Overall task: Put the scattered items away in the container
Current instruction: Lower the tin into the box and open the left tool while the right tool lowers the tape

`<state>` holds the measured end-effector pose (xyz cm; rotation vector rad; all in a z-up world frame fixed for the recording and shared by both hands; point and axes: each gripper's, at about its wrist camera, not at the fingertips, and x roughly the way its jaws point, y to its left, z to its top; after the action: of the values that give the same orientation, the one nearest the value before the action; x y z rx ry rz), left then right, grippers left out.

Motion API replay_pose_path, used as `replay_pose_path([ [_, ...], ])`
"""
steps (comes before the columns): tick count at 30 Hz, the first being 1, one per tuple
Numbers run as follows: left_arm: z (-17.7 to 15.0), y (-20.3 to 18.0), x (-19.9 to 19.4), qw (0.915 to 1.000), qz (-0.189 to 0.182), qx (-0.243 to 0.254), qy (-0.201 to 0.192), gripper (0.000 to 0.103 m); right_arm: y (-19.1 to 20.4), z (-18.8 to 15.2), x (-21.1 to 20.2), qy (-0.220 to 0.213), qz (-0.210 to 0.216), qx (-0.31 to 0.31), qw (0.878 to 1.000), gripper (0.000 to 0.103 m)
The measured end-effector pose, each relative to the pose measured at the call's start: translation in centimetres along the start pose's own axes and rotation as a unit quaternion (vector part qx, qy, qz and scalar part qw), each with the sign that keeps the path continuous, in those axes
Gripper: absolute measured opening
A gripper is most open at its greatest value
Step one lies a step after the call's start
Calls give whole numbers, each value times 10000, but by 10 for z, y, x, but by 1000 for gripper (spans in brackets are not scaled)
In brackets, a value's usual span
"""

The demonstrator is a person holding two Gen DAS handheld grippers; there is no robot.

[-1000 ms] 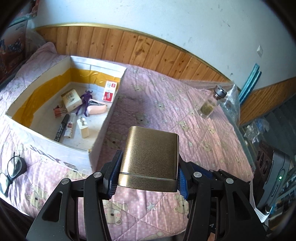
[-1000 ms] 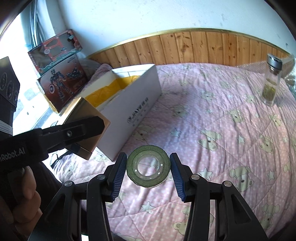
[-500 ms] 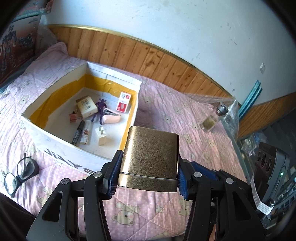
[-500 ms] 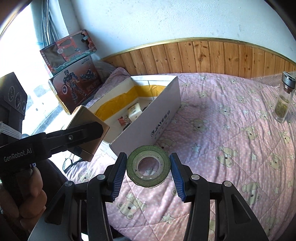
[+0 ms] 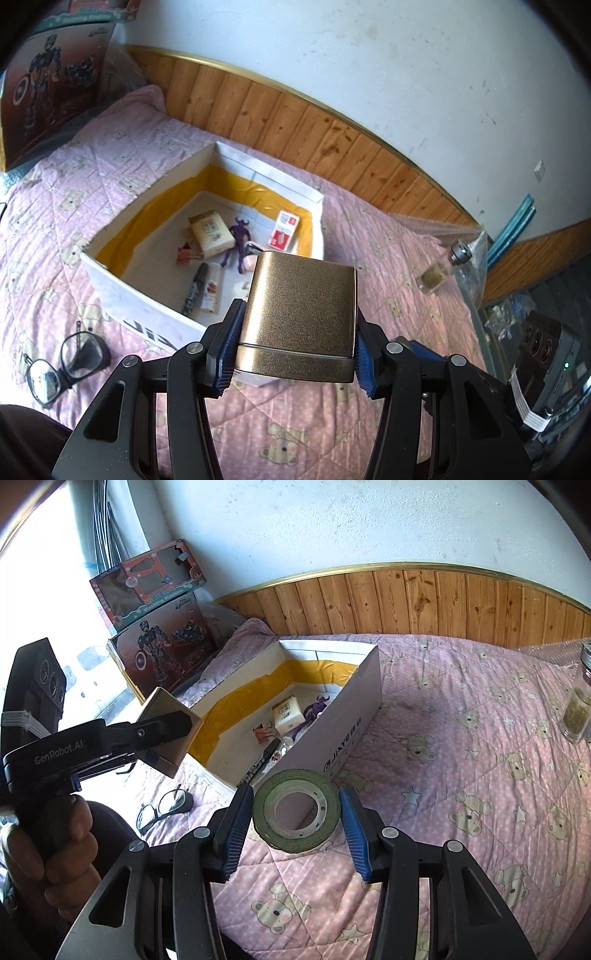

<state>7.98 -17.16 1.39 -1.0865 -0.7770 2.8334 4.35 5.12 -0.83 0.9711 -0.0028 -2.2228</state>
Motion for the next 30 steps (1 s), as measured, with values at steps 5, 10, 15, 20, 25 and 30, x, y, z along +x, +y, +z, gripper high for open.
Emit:
replay_pose_path([
  [5, 11, 18, 0, 9999, 73, -110, -48, 54, 6, 8, 5, -13, 46, -57, 10000, 49],
  [10, 21, 28, 2, 9997, 163, -136, -83, 54, 12, 17, 12, -17, 106, -150, 9998, 49],
  [15, 33, 35, 5, 9996, 260, -53, -134, 54, 18, 26, 18, -30, 160, -244, 9996, 49],
  [20, 46, 41, 10, 9993, 341, 33, -160, 54, 21, 33, 26, -20, 175, -312, 9994, 49],
  [25, 59, 43, 16, 9987, 428, 212, -166, 54, 23, 40, 34, 15, 155, -423, 9990, 49],
  [30, 69, 47, 25, 9984, 477, 287, -132, 54, 23, 50, 40, 12, 133, -514, 9986, 49],
])
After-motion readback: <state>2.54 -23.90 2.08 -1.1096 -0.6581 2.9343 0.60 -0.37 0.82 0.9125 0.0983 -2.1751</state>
